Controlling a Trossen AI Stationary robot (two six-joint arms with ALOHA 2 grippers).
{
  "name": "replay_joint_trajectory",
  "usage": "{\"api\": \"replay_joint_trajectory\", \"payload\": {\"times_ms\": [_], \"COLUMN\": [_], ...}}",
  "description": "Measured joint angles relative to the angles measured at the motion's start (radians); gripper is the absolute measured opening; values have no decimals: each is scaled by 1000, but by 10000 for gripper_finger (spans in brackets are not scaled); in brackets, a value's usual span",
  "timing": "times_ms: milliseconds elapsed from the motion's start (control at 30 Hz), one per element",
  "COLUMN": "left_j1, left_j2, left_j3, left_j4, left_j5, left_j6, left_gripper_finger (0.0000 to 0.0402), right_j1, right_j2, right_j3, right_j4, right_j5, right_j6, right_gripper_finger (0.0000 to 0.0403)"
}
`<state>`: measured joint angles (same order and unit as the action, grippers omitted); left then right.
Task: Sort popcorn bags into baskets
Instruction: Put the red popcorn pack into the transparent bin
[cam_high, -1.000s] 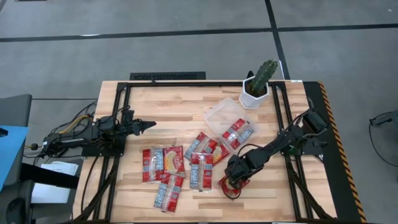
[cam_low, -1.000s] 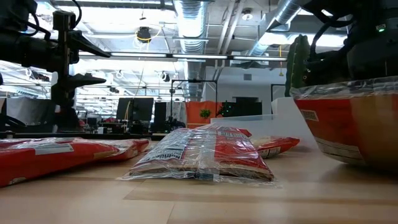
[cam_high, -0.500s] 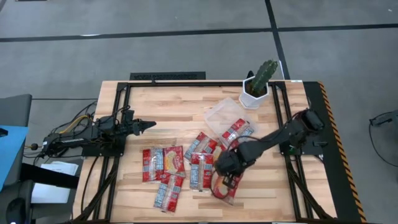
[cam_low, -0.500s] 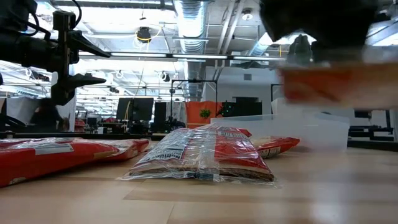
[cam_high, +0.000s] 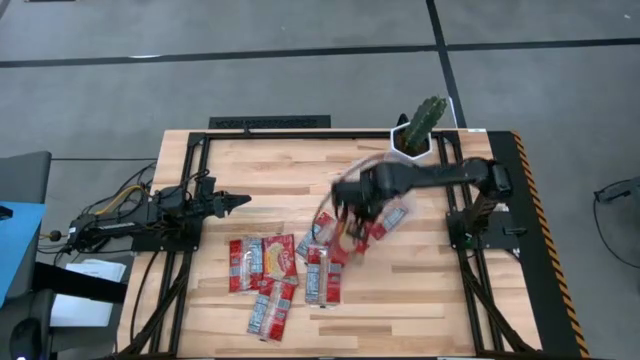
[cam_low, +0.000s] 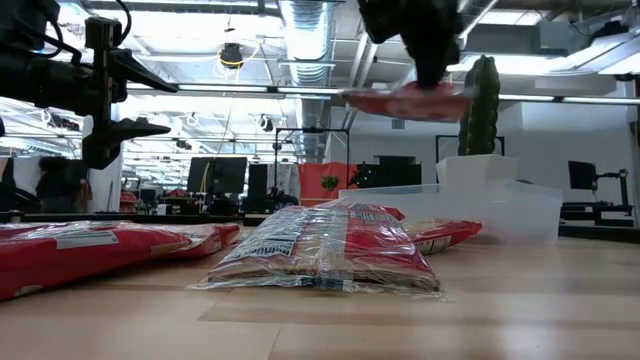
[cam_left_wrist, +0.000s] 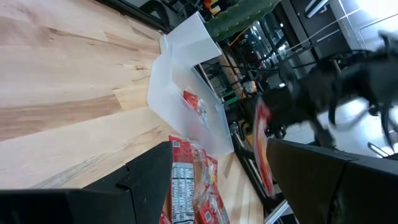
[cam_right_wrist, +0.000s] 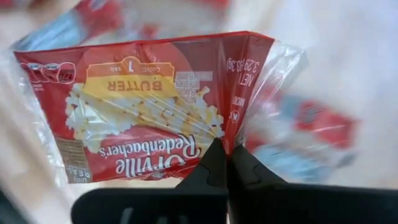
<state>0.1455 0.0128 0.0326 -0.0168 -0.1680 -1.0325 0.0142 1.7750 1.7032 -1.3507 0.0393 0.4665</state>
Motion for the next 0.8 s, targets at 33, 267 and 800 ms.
{"api": "replay_joint_trajectory", "payload": {"times_ms": [33,267,800], "left_j1": [0,0,0], "left_j2": [0,0,0], "left_j3": [0,0,0], "left_j4": [0,0,0], "left_j5": [0,0,-3], "left_j6": [0,0,8], "left_gripper_finger": [249,249,249], "right_j1": [-36,-304,-500], "right_j2": [-9,-73,-68], "right_j3": [7,9,-165], "right_j4": [-6,0,128], "right_j5": [12,82,90], "right_j6": [-25,-104,-157], "right_gripper_finger": [3,3,15]}}
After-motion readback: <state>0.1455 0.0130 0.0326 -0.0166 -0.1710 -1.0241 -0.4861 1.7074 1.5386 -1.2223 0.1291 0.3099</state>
